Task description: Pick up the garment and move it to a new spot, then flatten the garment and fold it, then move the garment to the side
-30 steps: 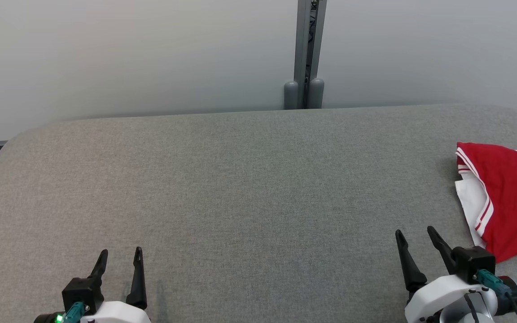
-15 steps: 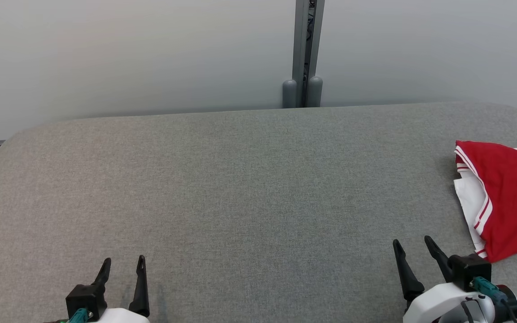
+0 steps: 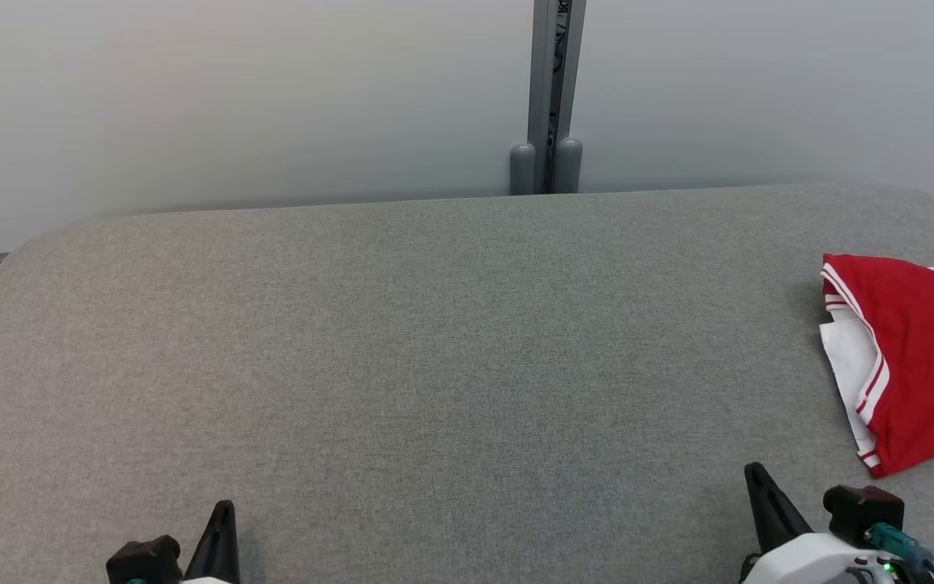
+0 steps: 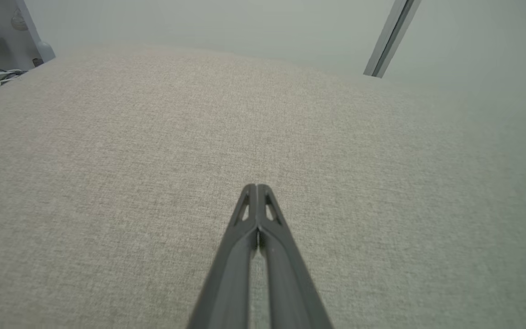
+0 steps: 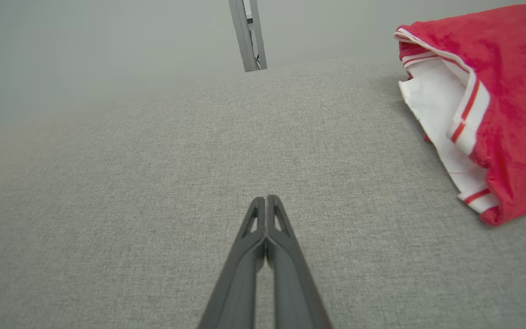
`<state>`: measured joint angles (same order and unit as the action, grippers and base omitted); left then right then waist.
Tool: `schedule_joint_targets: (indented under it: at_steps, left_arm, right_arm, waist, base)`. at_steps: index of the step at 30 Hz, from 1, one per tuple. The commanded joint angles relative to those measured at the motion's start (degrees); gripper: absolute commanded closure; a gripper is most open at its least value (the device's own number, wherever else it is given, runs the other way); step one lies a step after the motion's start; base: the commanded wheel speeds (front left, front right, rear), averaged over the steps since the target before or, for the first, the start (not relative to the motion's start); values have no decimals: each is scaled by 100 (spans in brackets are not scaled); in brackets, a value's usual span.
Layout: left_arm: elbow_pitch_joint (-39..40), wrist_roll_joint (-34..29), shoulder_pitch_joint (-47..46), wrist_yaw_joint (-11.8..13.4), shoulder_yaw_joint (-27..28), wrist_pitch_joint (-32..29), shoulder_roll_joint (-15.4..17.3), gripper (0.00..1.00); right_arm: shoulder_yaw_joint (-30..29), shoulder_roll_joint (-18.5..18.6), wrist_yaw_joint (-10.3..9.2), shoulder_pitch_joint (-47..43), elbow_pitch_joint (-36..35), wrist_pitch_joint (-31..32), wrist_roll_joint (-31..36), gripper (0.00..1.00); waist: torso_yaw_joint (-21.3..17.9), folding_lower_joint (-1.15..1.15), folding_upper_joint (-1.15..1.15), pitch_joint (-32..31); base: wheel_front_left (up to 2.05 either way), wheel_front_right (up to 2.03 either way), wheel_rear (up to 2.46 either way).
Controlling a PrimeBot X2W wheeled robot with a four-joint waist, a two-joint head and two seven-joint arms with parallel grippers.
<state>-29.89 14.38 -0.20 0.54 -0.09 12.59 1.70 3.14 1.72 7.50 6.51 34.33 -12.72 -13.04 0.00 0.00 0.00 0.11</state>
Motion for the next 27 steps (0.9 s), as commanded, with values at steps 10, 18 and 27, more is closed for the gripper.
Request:
schedule_joint_targets:
  at_steps: [10,18,27]
  left_arm:
    - [350,1161,-197,-126,92,-235,59,100]
    - [525,2020,-252,-216,158,-441,70,100]
    - [674,2796,-306,-298,226,-638,79,100]
  right_arm:
    - [-135,45,0,90,-409,255,-1187,100]
    - [-235,57,0,70,-633,463,-2058,100]
    - [-336,68,0,57,-826,659,-2847,100]
  waist:
    - [0,0,0,1]
    - [0,0,0,1]
    - [0,0,0,2]
  base:
    - [0,0,0]
    - [0,0,0]
    - [0,0,0]
